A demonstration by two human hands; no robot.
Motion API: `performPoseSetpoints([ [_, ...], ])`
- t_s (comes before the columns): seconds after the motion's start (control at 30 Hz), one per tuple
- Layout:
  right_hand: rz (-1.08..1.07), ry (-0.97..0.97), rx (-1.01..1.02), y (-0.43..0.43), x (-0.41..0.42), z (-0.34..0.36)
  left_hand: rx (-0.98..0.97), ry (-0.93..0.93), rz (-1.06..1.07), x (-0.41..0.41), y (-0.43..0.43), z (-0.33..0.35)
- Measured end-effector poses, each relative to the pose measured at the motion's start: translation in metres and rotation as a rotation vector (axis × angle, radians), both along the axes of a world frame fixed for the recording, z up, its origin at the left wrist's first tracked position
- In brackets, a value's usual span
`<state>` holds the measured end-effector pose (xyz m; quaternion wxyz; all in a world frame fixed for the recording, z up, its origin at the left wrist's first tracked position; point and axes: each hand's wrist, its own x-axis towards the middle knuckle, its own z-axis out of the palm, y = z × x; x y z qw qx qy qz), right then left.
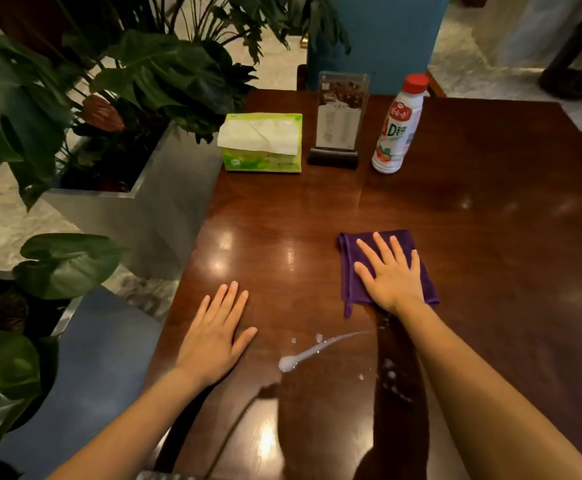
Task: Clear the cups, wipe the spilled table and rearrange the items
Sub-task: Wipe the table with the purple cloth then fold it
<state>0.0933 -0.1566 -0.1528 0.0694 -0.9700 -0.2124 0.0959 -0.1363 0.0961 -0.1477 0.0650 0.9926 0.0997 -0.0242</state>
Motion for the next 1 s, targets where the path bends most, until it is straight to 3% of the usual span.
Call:
performPoseSetpoints([
  [0.4,-0.125,-0.008,0.013,-0.083,-0.033,0.008,-0.027,-0.009,0.100,-0.023,-0.020,-0.004],
  [0.67,-0.144,-0.007,0.229,-0.097,-0.090,0.015,-0.028,0.021,0.138,-0.039,-0.029,-0.007],
  [1.0,-0.005,0.028,0.023,-0.060,-0.164,0.009,-0.055,0.023,0.154,-0.038,-0.028,-0.011],
])
